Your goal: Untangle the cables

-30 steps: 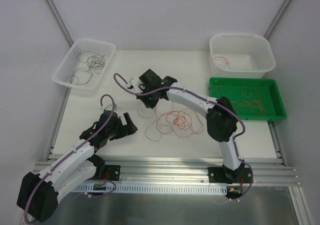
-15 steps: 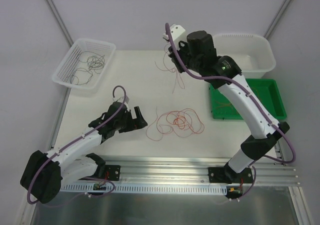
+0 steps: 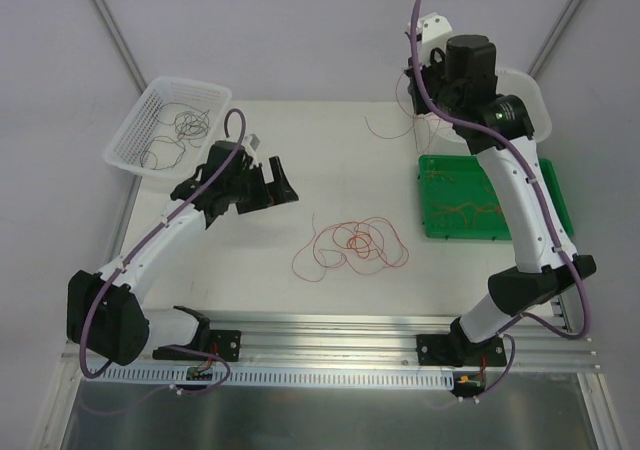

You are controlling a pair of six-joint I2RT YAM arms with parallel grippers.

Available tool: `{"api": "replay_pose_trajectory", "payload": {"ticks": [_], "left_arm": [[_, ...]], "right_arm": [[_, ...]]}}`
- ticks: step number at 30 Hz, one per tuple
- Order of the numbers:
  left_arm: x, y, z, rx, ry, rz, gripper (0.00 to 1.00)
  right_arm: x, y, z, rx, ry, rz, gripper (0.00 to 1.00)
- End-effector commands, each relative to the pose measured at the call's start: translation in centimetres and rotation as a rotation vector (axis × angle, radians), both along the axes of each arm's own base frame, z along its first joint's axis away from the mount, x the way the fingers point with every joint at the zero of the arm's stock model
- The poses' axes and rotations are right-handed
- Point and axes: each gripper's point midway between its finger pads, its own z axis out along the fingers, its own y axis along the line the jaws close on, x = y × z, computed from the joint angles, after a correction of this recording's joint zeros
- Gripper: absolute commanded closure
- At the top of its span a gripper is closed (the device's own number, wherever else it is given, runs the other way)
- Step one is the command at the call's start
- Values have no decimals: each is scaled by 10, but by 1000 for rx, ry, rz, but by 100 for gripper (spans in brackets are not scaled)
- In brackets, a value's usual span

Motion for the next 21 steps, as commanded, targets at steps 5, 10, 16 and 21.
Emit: {"api": "replay_pose_trajectory", "payload": {"ticks": [5,10,16,21], "left_arm": [[18,27,32,81,-29,-59,1],[17,34,3,134,14,-59,1],[19,45,4,181,-18,-48,1],[17,45,-1,187,-8,-55,1]], "right_arm": [[2,-19,46,118,-105,5,99],[24,-41,57,163,-161,-54,99],[52,-57,92,162,-332,-87,99],[85,-89,123,123,-488,-185,99]]}}
